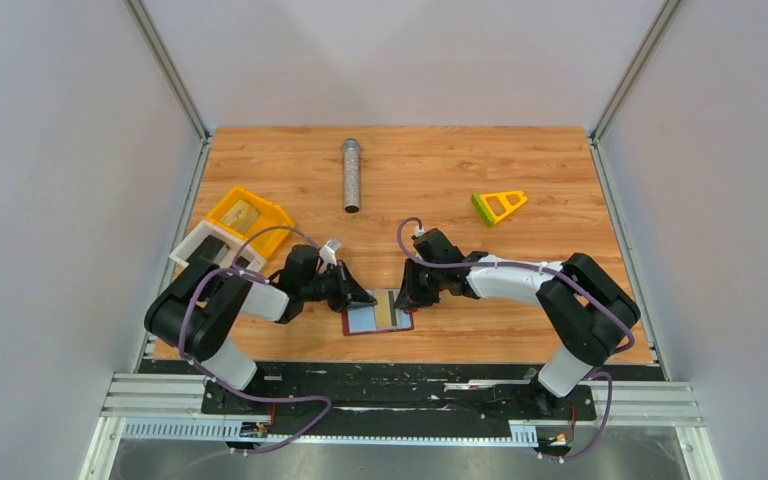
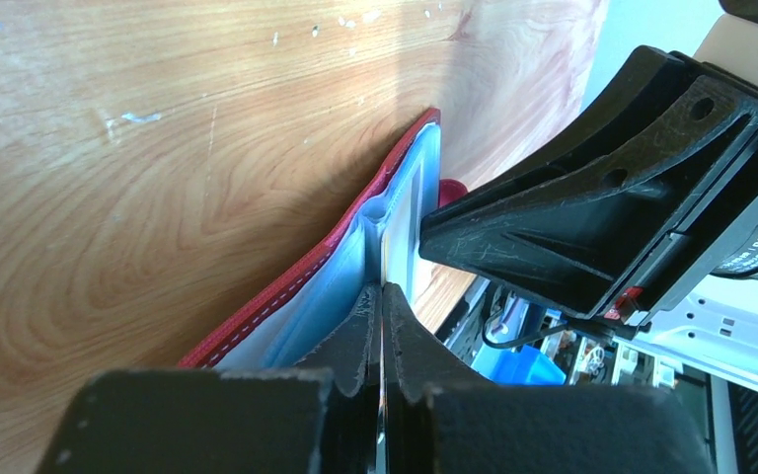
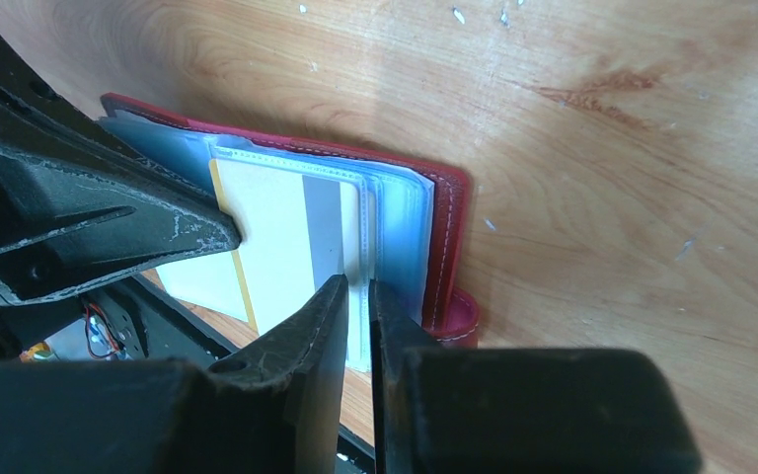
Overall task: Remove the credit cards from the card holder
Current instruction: Remove the credit card from the card holder.
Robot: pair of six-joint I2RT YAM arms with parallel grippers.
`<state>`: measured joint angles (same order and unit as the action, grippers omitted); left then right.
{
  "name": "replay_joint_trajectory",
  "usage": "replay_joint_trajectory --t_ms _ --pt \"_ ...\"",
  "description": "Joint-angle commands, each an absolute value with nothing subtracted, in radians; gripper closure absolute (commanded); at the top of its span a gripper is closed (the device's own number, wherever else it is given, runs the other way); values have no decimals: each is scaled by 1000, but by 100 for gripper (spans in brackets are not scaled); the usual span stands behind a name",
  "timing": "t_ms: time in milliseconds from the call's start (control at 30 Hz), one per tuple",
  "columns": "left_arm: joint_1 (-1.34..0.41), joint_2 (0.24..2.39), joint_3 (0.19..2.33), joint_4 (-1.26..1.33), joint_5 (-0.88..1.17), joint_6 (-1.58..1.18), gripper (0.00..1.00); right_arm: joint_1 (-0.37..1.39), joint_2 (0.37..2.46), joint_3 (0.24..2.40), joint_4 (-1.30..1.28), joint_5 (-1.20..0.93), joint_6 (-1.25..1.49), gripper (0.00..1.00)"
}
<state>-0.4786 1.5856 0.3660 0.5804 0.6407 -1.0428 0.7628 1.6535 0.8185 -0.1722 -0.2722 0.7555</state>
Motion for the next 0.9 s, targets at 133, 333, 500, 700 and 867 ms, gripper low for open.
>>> replay_joint_trajectory --t_ms 133,333,500,700,867 --pt "-436 1553 347 595 682 -1009 100 762 1656 802 -175 -247 748 85" --pt "-431 1541 365 559 693 -967 98 762 1655 805 -172 -252 747 85" --pt "-431 1569 349 616 716 -998 100 762 1657 808 -169 -255 747 85" --pt "-431 1572 352 596 715 -980 99 762 1654 803 -167 -257 747 85" --pt "-430 1584 345 617 714 -994 100 762 1653 804 -166 -256 747 85"
